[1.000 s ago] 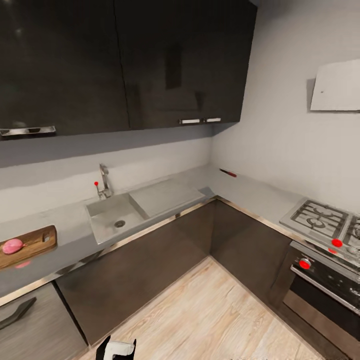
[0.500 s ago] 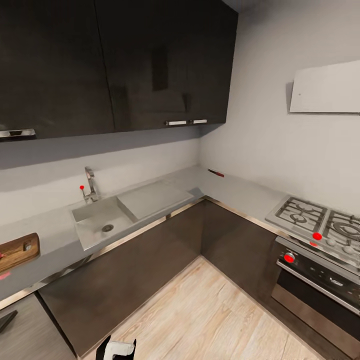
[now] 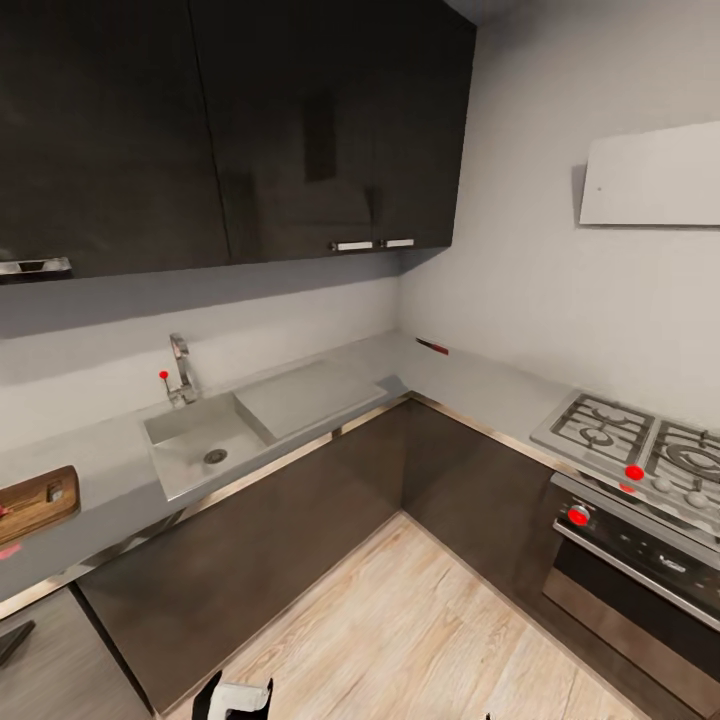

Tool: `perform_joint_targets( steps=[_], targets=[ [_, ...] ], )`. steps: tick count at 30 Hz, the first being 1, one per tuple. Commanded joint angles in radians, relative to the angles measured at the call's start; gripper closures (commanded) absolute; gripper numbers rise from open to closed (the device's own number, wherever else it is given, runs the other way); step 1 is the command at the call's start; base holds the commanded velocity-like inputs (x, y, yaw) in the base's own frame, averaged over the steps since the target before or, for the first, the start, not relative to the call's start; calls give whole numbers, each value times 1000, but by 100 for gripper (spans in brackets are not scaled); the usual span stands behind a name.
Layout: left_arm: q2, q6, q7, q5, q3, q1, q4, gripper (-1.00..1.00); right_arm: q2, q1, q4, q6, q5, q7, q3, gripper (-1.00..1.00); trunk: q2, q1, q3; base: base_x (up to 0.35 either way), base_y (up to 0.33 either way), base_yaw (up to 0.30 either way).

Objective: In the kitchen, take the Vidalia onion out of the sink, dice it on the chopping board with the paring knife, put the diced onion into the bowl on the countertop, then place both the paring knife and the chopping board into the sink.

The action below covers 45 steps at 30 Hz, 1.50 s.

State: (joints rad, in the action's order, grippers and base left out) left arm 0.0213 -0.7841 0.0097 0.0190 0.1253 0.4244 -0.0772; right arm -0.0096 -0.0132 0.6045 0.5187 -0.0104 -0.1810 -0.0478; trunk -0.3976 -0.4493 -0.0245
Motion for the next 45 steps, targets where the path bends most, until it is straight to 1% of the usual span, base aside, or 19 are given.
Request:
perform_joint_targets(
  steps=[1,3,7,9,12,13,15,19,23,24,25,27,28,30,33,36,38,41,45],
  targets=[
    [1,-6,1,2,5,2,-4,-100,1,-2,38,-19,-1,-23,-5,-100,-2,-1,-2,0,0,0],
    [1,-5,1,2,5,2,-4,-100,3,-3,85,-61,-2,-46,-6,-100,-2,-1,-2,0,0,0],
    [2,-5,1,2,5,2,-4,-100,20,-12,503,-488,-3,-188,-9,-100,-2,-1,-2,0,0,0],
    [2,-4,1,2,5,2,-4,-100,23,-31,645,-618,-3,-208,-10,-100,-2,-1,-2,0,0,0],
    [2,-4,1,2,5,2,-4,-100,28,-89,781,-767,-5,-223,-10,-100,-2,-1,-2,0,0,0],
    [2,-4,1,2,5,2,-4,-100,37,-189,846,-903,-19,-231,-11,-100,-2,-1,-2,0,0,0],
    [3,-4,1,2,5,2,-4,-100,50,-309,870,-1025,-44,-233,-12,-100,-2,-1,-2,0,0,0],
    [3,-4,1,2,5,2,-4,-100,68,-503,874,-1168,-74,-235,-12,-100,-2,-1,-2,0,0,0],
    [3,-5,1,2,5,2,-4,-100,81,-696,861,-1268,-82,-249,-11,-100,-2,-1,-2,0,0,0],
    [3,-6,1,2,5,2,-4,-100,84,-795,821,-1307,-83,-260,-11,-100,-2,-1,-2,0,0,0],
    [4,-7,-1,2,5,2,-4,-100,85,-924,724,-1331,-84,-269,-11,-100,-2,-1,-2,0,0,0],
    [12,-6,-1,2,5,2,-4,-100,86,-1043,598,-1336,-83,-273,-11,-100,-2,-1,-2,0,0,0],
    [14,-5,-1,2,5,2,-4,-100,86,-1068,564,-1329,-83,-273,-11,-100,-2,-1,-2,0,0,0],
    [13,11,-2,2,5,2,-4,-100,86,-1091,530,-1314,-83,-274,-11,-100,-2,-1,-2,0,0,0],
    [8,109,-3,2,5,2,-4,-100,86,-1108,491,-1295,-82,-274,-9,-100,-2,-1,-2,0,0,0],
    [3,153,-4,2,5,-2,-5,-100,87,-1112,480,-1290,-81,-273,-9,-100,-2,-1,-2,0,0,0],
    [1,170,-5,2,5,-34,-5,-100,87,-1113,474,-1288,-80,-272,-9,-100,-2,-1,-2,0,0,0],
    [0,148,-5,2,5,-66,-6,-100,88,-1114,470,-1288,-80,-271,-8,-100,-2,-1,-2,0,0,0],
    [13,41,-5,2,5,-124,-6,-100,88,-1114,451,-1281,-80,-269,-7,-100,-2,-1,-2,0,0,0]
  ],
)
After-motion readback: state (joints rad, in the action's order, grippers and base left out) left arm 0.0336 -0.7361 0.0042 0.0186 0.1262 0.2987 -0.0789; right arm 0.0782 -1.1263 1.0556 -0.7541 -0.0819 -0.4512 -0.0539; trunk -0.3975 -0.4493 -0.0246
